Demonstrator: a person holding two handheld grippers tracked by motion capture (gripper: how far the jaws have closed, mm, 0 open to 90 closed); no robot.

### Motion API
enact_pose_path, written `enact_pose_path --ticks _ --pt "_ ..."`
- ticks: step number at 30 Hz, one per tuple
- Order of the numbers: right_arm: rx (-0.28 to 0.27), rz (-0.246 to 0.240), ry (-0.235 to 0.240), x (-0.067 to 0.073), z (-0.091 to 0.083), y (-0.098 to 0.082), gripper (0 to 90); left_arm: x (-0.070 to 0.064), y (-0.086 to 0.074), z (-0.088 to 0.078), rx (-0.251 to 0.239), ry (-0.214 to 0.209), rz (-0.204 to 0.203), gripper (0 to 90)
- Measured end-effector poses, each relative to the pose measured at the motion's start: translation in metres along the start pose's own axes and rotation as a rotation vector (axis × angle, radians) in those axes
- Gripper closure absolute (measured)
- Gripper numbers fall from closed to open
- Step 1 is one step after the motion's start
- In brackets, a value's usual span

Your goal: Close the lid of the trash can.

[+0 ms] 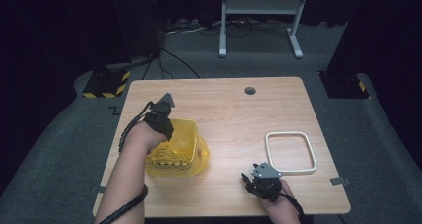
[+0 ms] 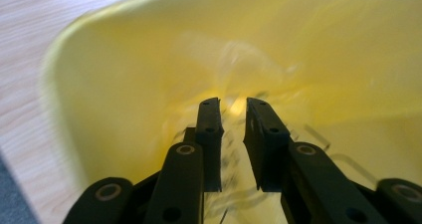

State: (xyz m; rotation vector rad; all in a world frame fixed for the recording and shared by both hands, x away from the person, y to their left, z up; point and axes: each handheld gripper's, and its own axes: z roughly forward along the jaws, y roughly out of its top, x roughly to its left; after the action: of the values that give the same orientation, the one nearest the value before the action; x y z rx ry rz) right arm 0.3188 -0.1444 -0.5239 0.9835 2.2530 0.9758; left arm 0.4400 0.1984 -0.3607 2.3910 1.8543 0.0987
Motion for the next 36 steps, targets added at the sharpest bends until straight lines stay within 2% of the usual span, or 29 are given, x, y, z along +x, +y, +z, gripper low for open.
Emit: enact_pose_path --ticks 7,8,11,12,14,18,21,24,27,29,31,33,36 --pt "0.004 0.002 0.001 0.0 0.001 0.0 43.8 0.024 -0.026 -0.027 0.014 0.002 -0.039 72.6" --pt "0.004 0.001 0.001 0.0 0.001 0.0 43.7 0.028 -0.029 -0.03 0.018 0.016 -0.038 73.0" --pt "0.004 -0.001 -0.002 0.0 0.001 0.0 43.7 0.04 -0.038 -0.035 0.017 0.021 -0.056 73.3" --pt "0.004 -0.005 -0.002 0.0 0.001 0.0 43.8 0.044 -0.041 -0.036 0.022 0.036 -0.05 73.3" --pt "0.004 -0.005 -0.002 0.0 0.001 0.0 43.8 0.051 -0.046 -0.035 0.021 0.029 -0.063 73.0" --pt "0.006 0.003 -0.001 0.0 0.001 0.0 43.7 0.064 -0.055 -0.023 0.028 0.032 -0.073 72.6" --pt "0.006 -0.001 -0.004 0.0 0.001 0.0 43.7 0.069 -0.061 -0.007 0.041 0.019 -0.066 71.4" --pt "0.007 0.001 -0.006 0.0 0.001 0.0 43.6 0.072 -0.066 0.013 0.09 -0.003 -0.06 69.5" --pt "0.007 -0.004 -0.009 0.001 0.001 0.0 43.4 0.076 -0.069 0.028 0.088 -0.006 -0.051 68.0" --pt "0.008 -0.001 -0.013 0.001 0.001 0.0 43.2 0.079 -0.072 0.037 0.074 -0.001 -0.041 65.9" --pt "0.007 -0.003 -0.015 0.002 0.001 0.0 42.7 0.082 -0.075 0.046 0.052 -0.019 -0.06 63.1" --pt "0.002 -0.005 -0.018 0.002 0.001 0.0 41.5 0.086 -0.078 0.053 0.031 0.021 -0.05 57.8" --pt "-0.027 -0.01 -0.021 0.004 -0.001 0.001 38.6 0.091 -0.083 0.065 -0.042 0.05 -0.042 52.9"
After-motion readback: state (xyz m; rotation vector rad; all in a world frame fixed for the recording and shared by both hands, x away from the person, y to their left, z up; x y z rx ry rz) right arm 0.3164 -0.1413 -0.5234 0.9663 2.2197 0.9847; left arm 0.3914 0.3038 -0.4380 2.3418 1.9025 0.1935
